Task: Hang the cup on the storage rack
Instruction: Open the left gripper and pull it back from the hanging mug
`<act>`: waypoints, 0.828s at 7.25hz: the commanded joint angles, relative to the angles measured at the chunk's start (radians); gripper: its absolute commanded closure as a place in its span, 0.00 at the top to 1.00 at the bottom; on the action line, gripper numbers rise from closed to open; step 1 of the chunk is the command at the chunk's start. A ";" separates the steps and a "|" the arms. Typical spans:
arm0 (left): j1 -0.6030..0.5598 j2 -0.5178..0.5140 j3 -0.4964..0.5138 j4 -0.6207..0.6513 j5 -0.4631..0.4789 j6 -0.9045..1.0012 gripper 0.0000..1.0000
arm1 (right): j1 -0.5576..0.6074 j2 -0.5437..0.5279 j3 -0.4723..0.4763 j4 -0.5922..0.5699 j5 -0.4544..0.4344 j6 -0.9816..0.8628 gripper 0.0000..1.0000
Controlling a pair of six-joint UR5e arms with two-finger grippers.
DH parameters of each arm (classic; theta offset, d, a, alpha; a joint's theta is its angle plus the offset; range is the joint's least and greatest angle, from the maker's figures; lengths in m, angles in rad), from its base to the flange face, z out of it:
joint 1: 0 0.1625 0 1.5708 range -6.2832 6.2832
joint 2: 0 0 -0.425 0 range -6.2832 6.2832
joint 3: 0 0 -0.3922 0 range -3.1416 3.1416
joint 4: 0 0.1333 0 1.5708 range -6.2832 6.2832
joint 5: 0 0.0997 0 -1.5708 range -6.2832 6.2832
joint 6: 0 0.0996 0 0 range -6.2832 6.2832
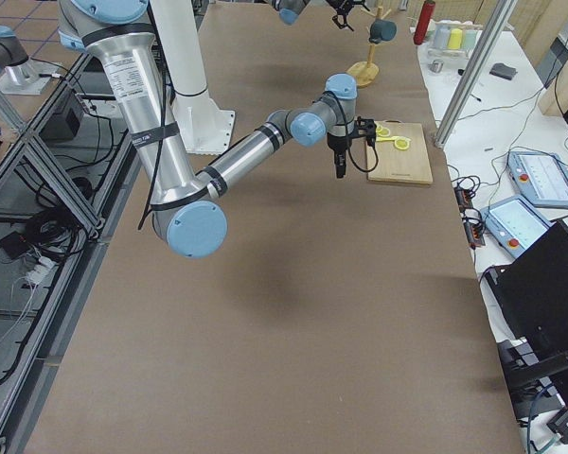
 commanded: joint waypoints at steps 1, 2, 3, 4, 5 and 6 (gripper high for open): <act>-0.003 0.055 -0.019 0.000 0.016 0.423 0.98 | 0.004 -0.004 -0.005 0.000 -0.063 -0.006 1.00; -0.008 0.141 -0.042 -0.002 0.016 0.753 0.98 | 0.022 -0.019 -0.008 -0.002 -0.063 -0.012 1.00; -0.014 0.217 -0.052 -0.011 0.011 1.008 0.98 | 0.047 -0.035 -0.009 -0.002 -0.063 -0.033 1.00; -0.055 0.243 -0.041 -0.005 0.007 1.178 0.98 | 0.059 -0.050 -0.012 -0.002 -0.066 -0.069 1.00; -0.093 0.279 -0.009 0.000 0.003 1.389 0.98 | 0.090 -0.079 -0.014 -0.003 -0.066 -0.128 1.00; -0.126 0.315 0.022 0.003 0.005 1.652 0.98 | 0.131 -0.094 -0.020 -0.012 -0.060 -0.206 1.00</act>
